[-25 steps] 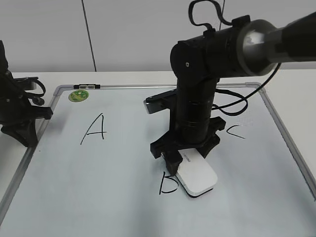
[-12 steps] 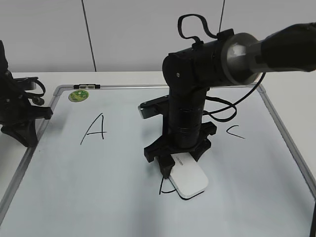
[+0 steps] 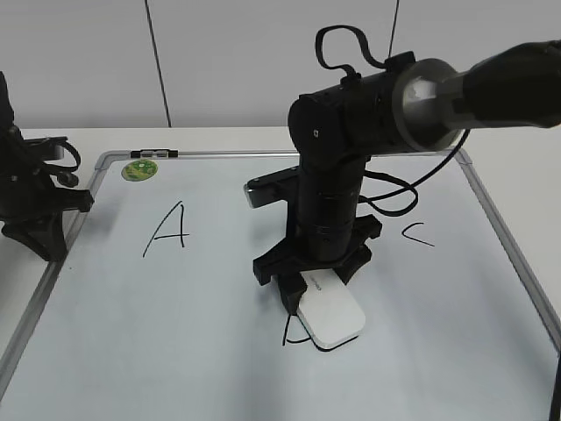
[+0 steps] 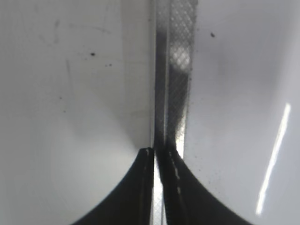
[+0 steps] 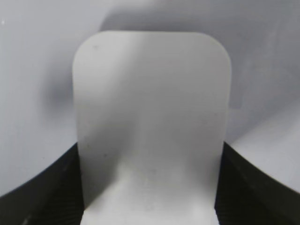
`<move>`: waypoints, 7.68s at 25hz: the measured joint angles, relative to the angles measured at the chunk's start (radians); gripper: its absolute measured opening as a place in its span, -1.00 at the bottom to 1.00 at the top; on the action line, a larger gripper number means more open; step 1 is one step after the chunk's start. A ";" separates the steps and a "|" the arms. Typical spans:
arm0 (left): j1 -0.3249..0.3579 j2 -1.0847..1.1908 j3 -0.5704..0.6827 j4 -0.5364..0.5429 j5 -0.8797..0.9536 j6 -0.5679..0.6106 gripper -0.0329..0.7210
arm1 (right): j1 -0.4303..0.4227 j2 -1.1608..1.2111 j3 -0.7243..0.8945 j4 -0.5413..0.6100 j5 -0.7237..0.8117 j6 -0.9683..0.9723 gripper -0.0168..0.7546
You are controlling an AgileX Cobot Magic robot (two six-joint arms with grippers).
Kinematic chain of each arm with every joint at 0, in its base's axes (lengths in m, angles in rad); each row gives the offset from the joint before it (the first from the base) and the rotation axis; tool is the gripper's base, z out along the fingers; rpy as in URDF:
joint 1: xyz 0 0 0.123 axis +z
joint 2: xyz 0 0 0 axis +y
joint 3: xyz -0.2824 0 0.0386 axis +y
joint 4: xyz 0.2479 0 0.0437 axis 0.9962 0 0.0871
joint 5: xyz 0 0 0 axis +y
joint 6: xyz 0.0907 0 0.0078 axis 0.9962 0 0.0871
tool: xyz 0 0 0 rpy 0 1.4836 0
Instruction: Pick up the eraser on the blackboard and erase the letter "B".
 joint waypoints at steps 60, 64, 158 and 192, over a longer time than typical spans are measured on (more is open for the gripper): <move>0.000 0.002 0.000 0.003 0.008 0.000 -0.84 | 0.002 0.053 -0.083 -0.094 0.169 0.119 0.40; 0.000 0.002 0.000 0.003 0.008 0.000 -0.84 | -0.054 0.053 -0.085 -0.123 0.177 0.120 0.40; 0.000 -0.018 -0.031 0.034 0.017 0.000 -0.53 | -0.566 -0.008 -0.144 -0.057 0.198 -0.077 0.68; 0.000 -0.828 0.446 0.153 -0.007 -0.079 0.30 | -0.413 -0.666 0.407 -0.106 -0.023 0.060 0.45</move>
